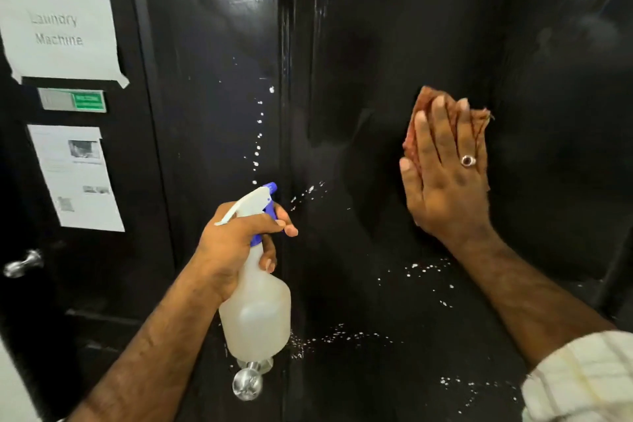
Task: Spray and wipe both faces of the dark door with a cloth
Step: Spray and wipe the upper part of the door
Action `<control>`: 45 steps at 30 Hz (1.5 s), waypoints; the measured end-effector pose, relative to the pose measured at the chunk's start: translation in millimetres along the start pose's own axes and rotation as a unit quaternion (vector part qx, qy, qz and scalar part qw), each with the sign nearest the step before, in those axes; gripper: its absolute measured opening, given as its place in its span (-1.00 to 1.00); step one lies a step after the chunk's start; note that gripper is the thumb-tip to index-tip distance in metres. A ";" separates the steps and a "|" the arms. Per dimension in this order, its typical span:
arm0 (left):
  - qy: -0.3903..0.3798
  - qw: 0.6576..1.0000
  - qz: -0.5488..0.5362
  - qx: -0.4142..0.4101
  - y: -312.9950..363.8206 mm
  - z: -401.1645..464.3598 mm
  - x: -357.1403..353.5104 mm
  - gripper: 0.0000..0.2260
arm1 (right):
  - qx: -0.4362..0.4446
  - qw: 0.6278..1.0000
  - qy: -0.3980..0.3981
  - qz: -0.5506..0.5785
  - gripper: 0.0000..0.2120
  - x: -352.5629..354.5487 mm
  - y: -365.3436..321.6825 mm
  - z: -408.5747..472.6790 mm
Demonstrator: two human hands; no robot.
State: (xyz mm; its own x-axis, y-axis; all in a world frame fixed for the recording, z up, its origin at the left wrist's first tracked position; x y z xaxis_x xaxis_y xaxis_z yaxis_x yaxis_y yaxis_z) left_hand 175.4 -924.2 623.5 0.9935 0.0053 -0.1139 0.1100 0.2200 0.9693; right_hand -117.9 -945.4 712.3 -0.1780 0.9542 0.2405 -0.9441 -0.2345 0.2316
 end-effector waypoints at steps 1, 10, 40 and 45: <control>0.001 1.000 0.002 -0.001 1.9 1.5 4.5 -0.92 | -0.028 1.000 0.010 0.003 -0.37 0.0 -5.6 17.3; 0.020 0.999 -0.014 -0.021 -2.0 9.9 41.1 -0.90 | 0.165 0.982 -0.074 0.047 -0.38 -53.6 -166.6 -7.6; 0.116 0.993 0.003 -0.037 16.4 -15.7 95.7 -0.90 | 0.330 0.931 -0.148 0.044 -0.36 -77.2 -213.0 -26.6; 0.113 0.992 0.030 -0.040 39.6 -7.8 91.0 -0.90 | 0.271 0.959 -0.069 0.039 -0.37 -60.9 -197.0 57.4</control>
State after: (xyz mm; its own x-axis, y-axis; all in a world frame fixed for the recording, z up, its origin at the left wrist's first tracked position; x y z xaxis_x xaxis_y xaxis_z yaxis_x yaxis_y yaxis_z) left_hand 270.0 -907.3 649.8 0.9648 0.2381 -0.1115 0.0391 0.2892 0.9565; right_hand 94.8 -968.0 706.1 -0.1687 0.9053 0.3899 -0.6407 -0.4013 0.6546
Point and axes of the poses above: each hand's wrist, its own z-axis towards the middle knuckle, its own x-axis out of the back of the hand, y = z × x, the point moved 9 cm from there along z, towards the middle knuckle, and after that the axes turned 2 degrees about x, right-handed, at the moved point
